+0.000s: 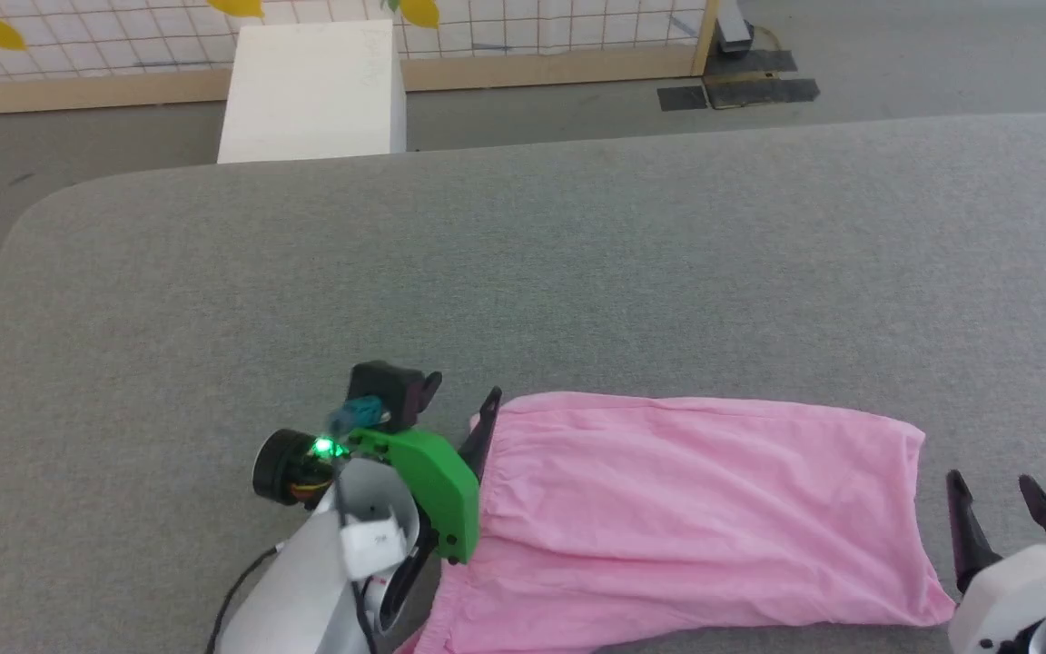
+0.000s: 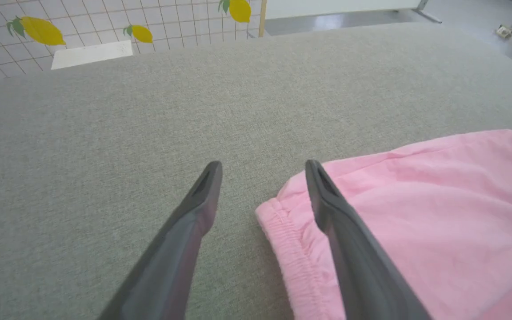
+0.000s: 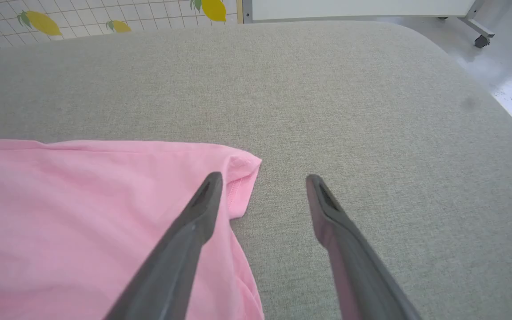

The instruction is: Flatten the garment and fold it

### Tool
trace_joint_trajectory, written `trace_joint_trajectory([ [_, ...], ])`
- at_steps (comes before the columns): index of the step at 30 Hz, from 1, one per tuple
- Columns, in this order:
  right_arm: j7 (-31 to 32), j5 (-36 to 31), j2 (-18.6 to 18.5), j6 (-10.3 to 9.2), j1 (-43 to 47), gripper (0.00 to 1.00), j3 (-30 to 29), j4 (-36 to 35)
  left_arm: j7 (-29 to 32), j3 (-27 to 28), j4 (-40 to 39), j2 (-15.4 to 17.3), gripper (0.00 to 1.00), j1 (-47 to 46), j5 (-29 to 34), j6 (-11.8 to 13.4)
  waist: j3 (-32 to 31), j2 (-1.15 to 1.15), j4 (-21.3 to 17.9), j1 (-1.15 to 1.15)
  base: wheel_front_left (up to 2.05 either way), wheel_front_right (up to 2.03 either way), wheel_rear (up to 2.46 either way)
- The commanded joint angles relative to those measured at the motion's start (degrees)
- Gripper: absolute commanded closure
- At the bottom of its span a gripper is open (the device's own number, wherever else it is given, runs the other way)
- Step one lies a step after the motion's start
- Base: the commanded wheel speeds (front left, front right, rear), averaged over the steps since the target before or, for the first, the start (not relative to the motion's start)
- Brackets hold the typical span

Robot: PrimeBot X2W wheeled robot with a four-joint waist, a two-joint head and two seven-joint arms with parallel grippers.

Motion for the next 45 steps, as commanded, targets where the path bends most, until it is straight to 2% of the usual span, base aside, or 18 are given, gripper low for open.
trace_joint_trajectory([
  [1, -1.14, -0.60, -0.01, -0.09, -1.15, 0.00, 0.68, -0.53, 2.83, -1.03, 1.55, 0.73, 0.00, -1.93, 1.05, -0.77, 0.68, 0.00, -1.30, 0.00, 0.00, 0.00, 0.00],
  [4, -1.97, -0.73, -0.01, -0.09, -2.04, 0.00, 2.10, -0.88, 9.59, -2.98, 4.24, 1.64, 0.00, -4.75, 1.95, -1.49, 1.26, 0.00, -2.65, 0.00, 0.00, 0.00, 0.00],
  [8, -1.74, 0.24, 0.00, -0.09, -2.49, 0.00, 3.60, -1.61, 16.43, -4.44, 5.53, 2.95, 0.00, -7.22, 3.29, -1.09, 2.39, 0.00, -4.06, 0.00, 0.00, 0.00, 0.00],
  [16, -0.82, 2.14, 0.00, -0.09, -2.62, 0.00, 5.32, -2.46, 26.45, -7.07, 6.74, 4.68, 0.00, -9.48, 5.79, 0.33, 4.21, 0.00, -5.71, 0.00, 0.00, 0.00, 0.00],
  [19, -0.52, 2.41, 0.00, -0.09, -2.76, 0.00, 5.72, -2.94, 27.62, -7.48, 6.61, 4.97, 0.00, -9.67, 6.17, 0.77, 4.54, 0.00, -6.03, 0.00, 0.00, 0.00, 0.00],
  [20, -0.41, 2.46, 0.00, -0.09, -2.81, 0.00, 5.90, -3.11, 27.77, -7.57, 6.56, 4.96, 0.25, -9.56, 6.21, 1.00, 4.63, 0.00, -6.12, 0.00, 0.00, 0.00, 0.00],
  [21, -0.36, 2.47, 0.00, -0.09, -2.86, 0.00, 6.08, -3.27, 27.93, -7.59, 6.54, 4.88, 0.65, -9.36, 6.08, 1.15, 4.70, 0.00, -6.16, 0.00, 0.00, 0.00, 0.00],
  [22, -0.29, 2.43, 0.00, -0.09, -2.93, 0.00, 6.26, -3.47, 27.78, -7.45, 6.39, 4.67, 1.00, -9.08, 5.82, 1.48, 4.80, 0.00, -6.18, 0.00, 0.00, 0.00, 0.00],
  [28, -1.92, 0.72, 0.00, -0.09, -5.21, 0.00, 5.87, -5.16, 24.64, -6.67, 3.76, 3.59, 1.00, -6.73, 5.40, 4.36, 6.03, 0.00, -5.51, 0.00, 0.00, 0.00, 0.00],
  [32, -2.46, -0.70, 0.00, -0.09, -8.49, 0.00, 4.64, -3.18, 22.29, -6.79, 0.98, 2.58, 1.00, -5.15, 5.32, 5.74, 7.16, 0.00, -4.20, 0.00, 0.00, 0.00, 0.00],
  [39, 7.73, -1.04, 0.00, -0.09, -15.66, 0.00, 0.27, 6.87, 20.70, -7.28, -0.55, 1.65, 1.00, -5.24, 4.93, 5.87, 8.71, 0.00, -2.15, 0.00, 0.00, 0.00, 0.00],
  [45, 17.59, -1.61, 0.00, -0.09, -19.86, 0.00, -0.22, 12.94, 20.07, -7.82, -0.29, 0.91, 1.00, -6.20, 4.54, 5.43, 9.71, 0.00, -1.12, 0.00, 0.00, 0.00, 0.00],
])
